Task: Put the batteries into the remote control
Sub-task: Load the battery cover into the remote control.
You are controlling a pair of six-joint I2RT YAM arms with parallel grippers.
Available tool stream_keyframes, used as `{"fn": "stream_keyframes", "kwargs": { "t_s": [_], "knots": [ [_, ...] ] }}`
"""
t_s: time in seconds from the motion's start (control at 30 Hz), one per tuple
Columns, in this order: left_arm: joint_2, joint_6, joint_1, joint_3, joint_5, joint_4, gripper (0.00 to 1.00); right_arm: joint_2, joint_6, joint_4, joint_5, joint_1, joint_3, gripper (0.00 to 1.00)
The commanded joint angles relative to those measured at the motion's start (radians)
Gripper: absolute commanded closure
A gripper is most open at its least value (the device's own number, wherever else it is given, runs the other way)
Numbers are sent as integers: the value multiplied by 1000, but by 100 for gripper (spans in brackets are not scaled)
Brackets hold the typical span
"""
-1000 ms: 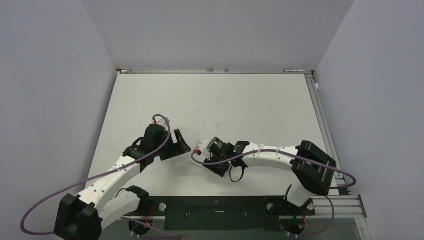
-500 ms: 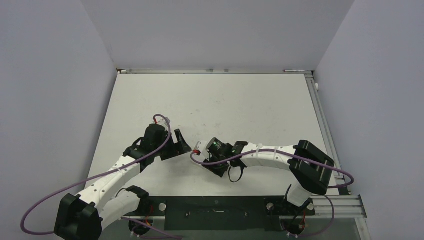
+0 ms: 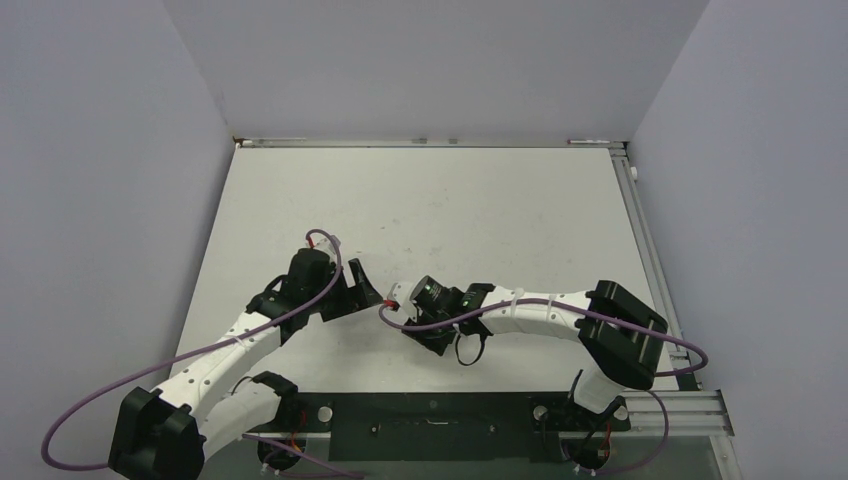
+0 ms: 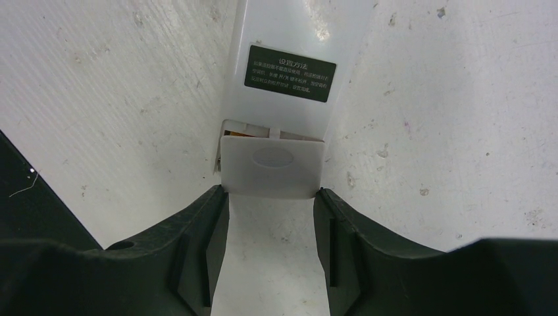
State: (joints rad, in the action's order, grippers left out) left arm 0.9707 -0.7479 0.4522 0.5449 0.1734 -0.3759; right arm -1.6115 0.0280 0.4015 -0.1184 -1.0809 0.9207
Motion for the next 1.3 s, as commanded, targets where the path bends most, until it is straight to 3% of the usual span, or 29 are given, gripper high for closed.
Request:
{"fn": "stream_keyframes", "kwargs": {
  "t_s": [0.0,0.3,0.63,1.27],
  "knots": [
    [-1,-2,-7,-2,17,48,21,-7,-25,-21,5,-10,46,67],
    [3,-4,-7,-2,25,54,21,-22,-40,-11,7,-14,61,67],
    [7,-5,-7,-2,32,57,21,24,-111,15,97,-23,77,78],
    [-49,-31,-9,-22,-14,34,20,3,-208,219,90,-39,179,86]
  ]
}}
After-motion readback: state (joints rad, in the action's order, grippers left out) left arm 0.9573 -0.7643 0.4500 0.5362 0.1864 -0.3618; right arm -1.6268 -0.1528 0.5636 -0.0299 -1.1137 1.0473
